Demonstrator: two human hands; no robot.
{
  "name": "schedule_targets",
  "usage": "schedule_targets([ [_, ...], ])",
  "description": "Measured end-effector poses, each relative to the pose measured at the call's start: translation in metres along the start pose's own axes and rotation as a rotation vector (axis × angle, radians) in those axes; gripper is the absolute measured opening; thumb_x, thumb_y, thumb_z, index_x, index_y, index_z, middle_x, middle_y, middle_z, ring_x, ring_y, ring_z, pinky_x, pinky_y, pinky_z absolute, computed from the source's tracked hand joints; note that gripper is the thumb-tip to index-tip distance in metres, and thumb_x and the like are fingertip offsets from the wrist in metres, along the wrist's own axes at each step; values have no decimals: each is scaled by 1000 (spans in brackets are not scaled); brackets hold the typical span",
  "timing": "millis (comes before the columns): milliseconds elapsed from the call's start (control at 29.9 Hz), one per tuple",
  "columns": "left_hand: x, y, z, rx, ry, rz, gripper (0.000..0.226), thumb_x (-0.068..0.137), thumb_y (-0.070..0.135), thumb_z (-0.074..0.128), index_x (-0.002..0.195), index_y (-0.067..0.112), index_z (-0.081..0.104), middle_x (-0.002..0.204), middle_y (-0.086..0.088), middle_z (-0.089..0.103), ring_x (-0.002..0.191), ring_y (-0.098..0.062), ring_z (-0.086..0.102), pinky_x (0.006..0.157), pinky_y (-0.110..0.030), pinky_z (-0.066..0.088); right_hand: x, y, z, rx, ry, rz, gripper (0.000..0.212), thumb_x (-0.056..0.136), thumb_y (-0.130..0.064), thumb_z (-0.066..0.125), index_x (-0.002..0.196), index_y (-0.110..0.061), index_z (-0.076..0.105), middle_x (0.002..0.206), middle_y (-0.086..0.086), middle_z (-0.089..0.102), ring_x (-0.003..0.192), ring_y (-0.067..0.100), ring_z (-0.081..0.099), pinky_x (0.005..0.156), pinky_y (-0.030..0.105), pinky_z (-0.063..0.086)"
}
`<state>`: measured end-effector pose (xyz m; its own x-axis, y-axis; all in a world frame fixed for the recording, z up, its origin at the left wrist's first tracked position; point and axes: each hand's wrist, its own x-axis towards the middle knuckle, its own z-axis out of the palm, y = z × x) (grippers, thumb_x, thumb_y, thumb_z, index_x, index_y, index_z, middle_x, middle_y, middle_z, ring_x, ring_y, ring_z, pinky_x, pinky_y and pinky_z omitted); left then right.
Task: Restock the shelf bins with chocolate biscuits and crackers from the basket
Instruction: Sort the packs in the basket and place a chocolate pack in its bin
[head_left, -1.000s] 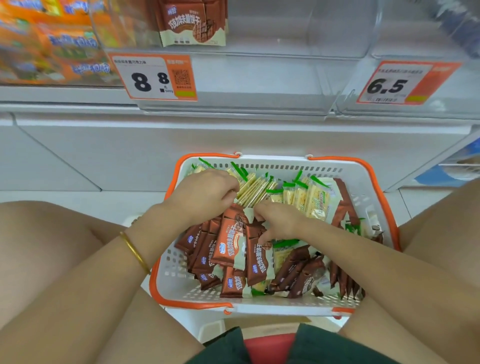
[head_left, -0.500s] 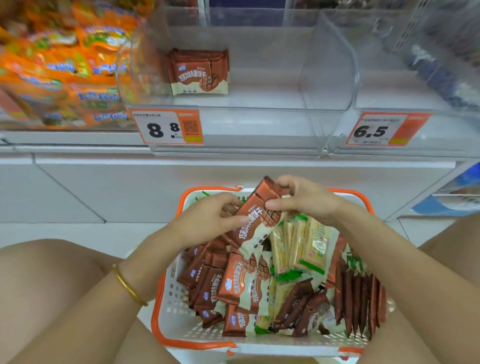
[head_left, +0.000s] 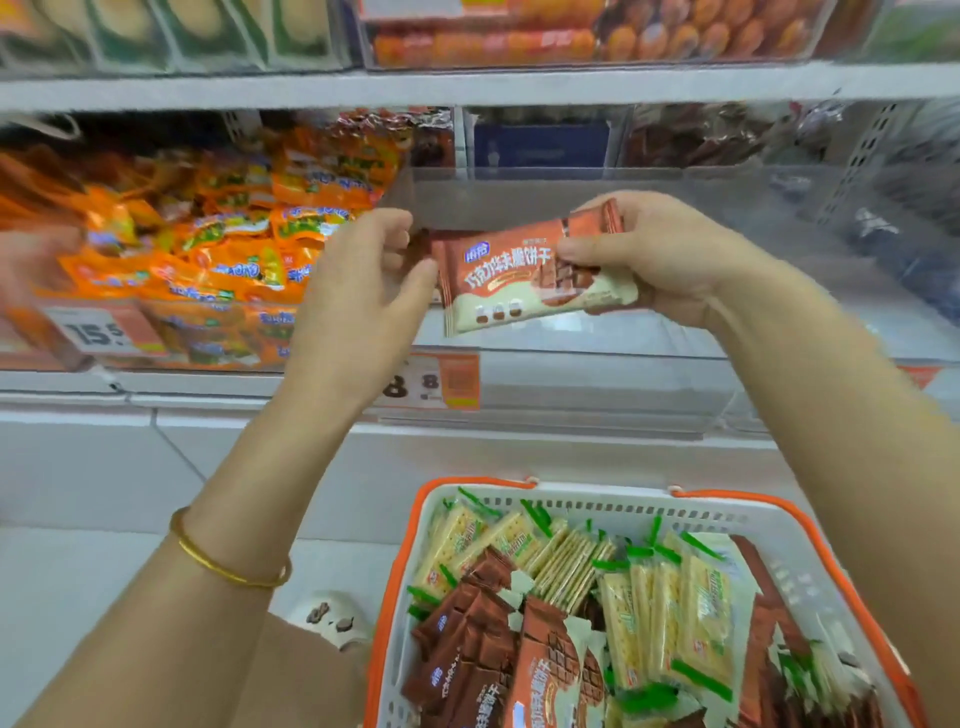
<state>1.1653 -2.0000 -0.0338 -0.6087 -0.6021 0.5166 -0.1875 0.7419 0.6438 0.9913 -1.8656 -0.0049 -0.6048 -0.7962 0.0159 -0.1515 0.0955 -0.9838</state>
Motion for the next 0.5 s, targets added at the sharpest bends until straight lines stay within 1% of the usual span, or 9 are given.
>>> schedule_targets([
  [33,6,-7,1,109,17,43,34,93,20,55,126,11,54,118,-4,57,107,-17,54,89,-30,46,19,4,3,-5,64,8,19,83,-5,69,94,-14,56,88,10,67,65,16,67,47,24,54],
  [67,11,-15,3,212,-14,89,31,94,21,53,123,10,57,117,-5,58,108,-22,53,91,-35,44,39,13,7,-39,117,8,24,81,-5,71,98,-13,55,93,11,66,69,17,67,49,26,55],
  [100,14,-22,6,293,-78,132,30,94,24,51,119,11,60,115,-6,60,107,-24,53,90,-38,43,57,23,14,-104,151,9,31,79,-6,74,102,-13,54,94,9,64,72,17,66,52,27,57],
  [167,16,-33,15,391,-237,159,39,92,36,40,115,15,64,112,-4,64,107,-26,53,88,-40,44,88,46,30,-274,175,23,38,76,-8,78,104,-13,51,87,1,60,75,16,62,60,30,55],
  [201,15,-36,20,432,-291,160,46,89,42,34,112,17,65,110,-2,65,106,-25,54,86,-41,45,102,56,36,-357,178,19,38,76,-9,78,101,-13,50,85,-1,58,78,16,60,65,30,54],
  [267,13,-44,26,532,-323,191,56,87,48,20,95,19,67,97,-1,67,97,-25,57,77,-37,45,127,68,44,-520,188,-21,38,75,-11,79,97,-14,48,93,1,58,87,18,57,76,30,50],
  [334,13,-47,28,579,-317,209,59,85,49,12,79,18,62,83,1,65,87,-24,57,69,-35,39,144,73,47,-664,197,-42,36,77,-18,78,99,-15,50,99,1,57,94,20,59,77,27,47],
  [434,14,-47,28,589,-324,222,57,84,49,7,77,19,55,82,3,63,86,-21,54,66,-34,33,156,80,53,-916,226,-19,40,80,-33,73,110,-17,52,107,0,60,103,24,59,82,33,47],
  [501,15,-47,29,583,-341,218,63,82,50,4,83,20,60,87,4,63,90,-19,54,71,-34,37,161,84,57,-998,260,-26,47,81,-38,72,117,-18,51,116,4,60,106,26,59,85,37,48],
])
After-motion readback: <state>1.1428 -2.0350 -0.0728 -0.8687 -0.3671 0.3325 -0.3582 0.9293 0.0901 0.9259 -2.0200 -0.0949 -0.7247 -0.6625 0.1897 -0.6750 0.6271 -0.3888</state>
